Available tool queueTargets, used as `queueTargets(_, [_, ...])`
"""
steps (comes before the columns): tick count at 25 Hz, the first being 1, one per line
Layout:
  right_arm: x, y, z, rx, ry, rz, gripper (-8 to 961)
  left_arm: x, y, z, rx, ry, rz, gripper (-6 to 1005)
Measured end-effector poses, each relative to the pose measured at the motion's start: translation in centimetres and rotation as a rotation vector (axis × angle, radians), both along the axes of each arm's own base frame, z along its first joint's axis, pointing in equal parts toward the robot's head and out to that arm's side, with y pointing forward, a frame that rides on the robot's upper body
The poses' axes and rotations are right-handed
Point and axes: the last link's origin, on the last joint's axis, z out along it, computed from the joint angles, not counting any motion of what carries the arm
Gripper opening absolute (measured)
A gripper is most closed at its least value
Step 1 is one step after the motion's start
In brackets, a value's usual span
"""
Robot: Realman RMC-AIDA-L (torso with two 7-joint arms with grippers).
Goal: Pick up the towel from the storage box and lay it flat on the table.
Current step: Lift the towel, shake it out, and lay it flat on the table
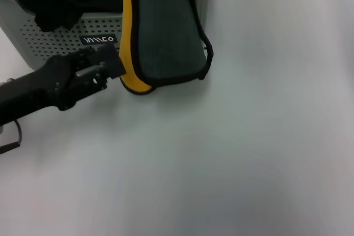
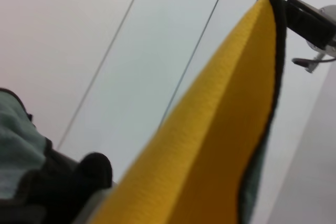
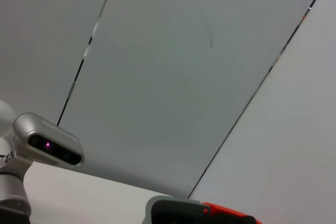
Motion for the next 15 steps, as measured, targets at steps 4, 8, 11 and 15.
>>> queueTargets(4, [-0.1, 0.1, -0.2, -0.001, 0.000, 0.006, 39, 0.4, -0.1, -0.8, -0.034, 0.002, -0.017, 535])
queueTargets(8, [-0.2, 0.2, -0.4, 0.004, 0.001, 0.017, 39, 0.8, 0.1, -1.3, -0.038, 0.000, -0.026, 534])
queueTargets(11, [-0.3, 0.2, -0.5, 0.003, 0.002, 0.018, 40, 0.7, 0.2, -1.5, -0.030, 0.007, -0.020, 534])
queueTargets(15, [-0.4, 0.2, -0.6, 0.005, 0.004, 0.021, 40, 0.6, 0.4, -1.6, -0.027, 0.013, -0.006, 533])
